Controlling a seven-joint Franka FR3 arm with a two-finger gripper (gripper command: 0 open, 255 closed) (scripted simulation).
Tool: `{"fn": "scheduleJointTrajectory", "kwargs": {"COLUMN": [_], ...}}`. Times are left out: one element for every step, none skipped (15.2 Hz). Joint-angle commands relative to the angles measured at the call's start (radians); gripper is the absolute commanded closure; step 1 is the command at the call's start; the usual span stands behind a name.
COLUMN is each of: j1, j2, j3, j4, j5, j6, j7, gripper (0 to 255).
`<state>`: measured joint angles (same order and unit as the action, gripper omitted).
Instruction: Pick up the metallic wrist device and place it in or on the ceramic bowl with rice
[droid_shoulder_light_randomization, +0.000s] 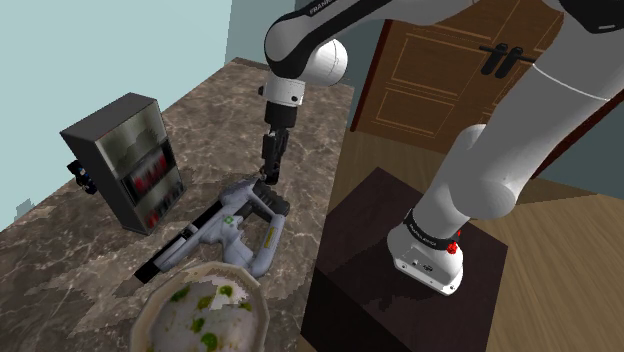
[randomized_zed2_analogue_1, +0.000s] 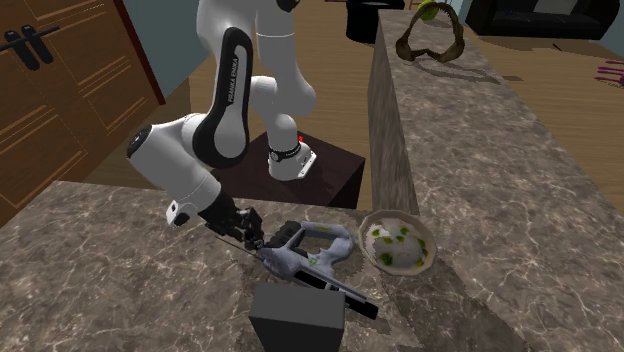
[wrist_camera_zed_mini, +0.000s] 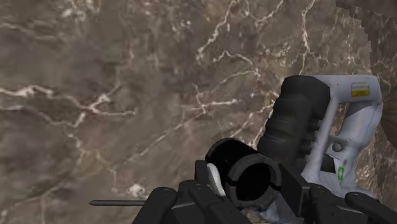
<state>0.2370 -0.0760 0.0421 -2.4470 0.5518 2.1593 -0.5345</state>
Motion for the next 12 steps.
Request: {"fn": "scheduleJointTrajectory", "kwargs": {"j1": [-0.002,-0.003,-0.004,-0.004,-0.005,-0.006,-0.007,-0.008,-0.009,-0.009,-0.01,-0.011], "j2": [-0.021,-0.03,-0.039,-0.048,-0.057,-0.066,-0.074,-0.082,-0.09,-0.098,-0.105,-0.112], "j3": [-0.001,-0.002,-0.002,-0.003,-0.004,-0.004,-0.005,-0.005,-0.006,-0.006,-0.007,-0.008], "j4": [0.007,0.011,0.016,0.021,0.026,0.031,0.036,0.042,0.048,0.054,0.06,0.067], "j5": [-0.01,-0.014,-0.019,-0.023,-0.027,-0.031,-0.035,-0.038,-0.042,-0.045,-0.049,-0.052], "j6": [-0.026,-0.038,-0.05,-0.063,-0.075,-0.088,-0.101,-0.113,-0.126,-0.138,-0.151,-0.163], "j7": [0.015,0.022,0.029,0.035,0.042,0.049,0.055,0.061,0.068,0.074,0.08,0.086], "gripper": [255,255,255,255,255,255,255,255,255,255,255,255]}}
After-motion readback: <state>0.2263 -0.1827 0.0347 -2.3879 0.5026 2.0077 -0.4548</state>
